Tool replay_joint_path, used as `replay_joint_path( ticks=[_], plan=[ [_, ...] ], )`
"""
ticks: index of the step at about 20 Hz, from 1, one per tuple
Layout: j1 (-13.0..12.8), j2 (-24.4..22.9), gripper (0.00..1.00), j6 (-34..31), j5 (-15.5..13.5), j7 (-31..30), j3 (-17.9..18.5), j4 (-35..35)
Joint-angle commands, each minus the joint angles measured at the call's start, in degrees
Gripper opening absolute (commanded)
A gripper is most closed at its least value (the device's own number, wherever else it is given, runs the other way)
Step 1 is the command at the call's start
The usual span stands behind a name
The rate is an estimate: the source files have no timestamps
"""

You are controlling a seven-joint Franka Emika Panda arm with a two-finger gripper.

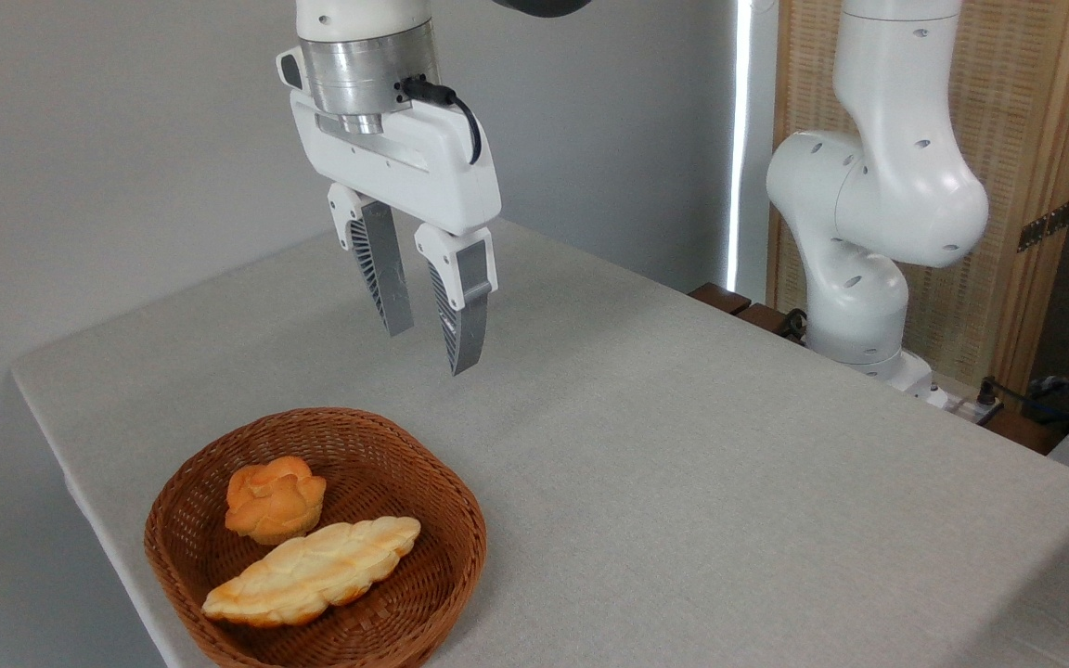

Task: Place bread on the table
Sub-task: 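Lower the open gripper down into the basket over the long flat bread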

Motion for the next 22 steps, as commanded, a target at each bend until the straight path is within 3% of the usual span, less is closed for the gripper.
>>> replay_joint_path(
  ticks=[1, 17, 22],
  plan=[
    [-0.62, 0.07, 1.0, 1.4, -0.19, -0.52, 0.56, -0.53],
    [-0.71, 0.61, 1.0, 1.75, -0.1, -0.34, 0.3, -0.44],
    [-0.62, 0.69, 1.0, 8.07, -0.28, -0.52, 0.47, -0.71]
  ],
)
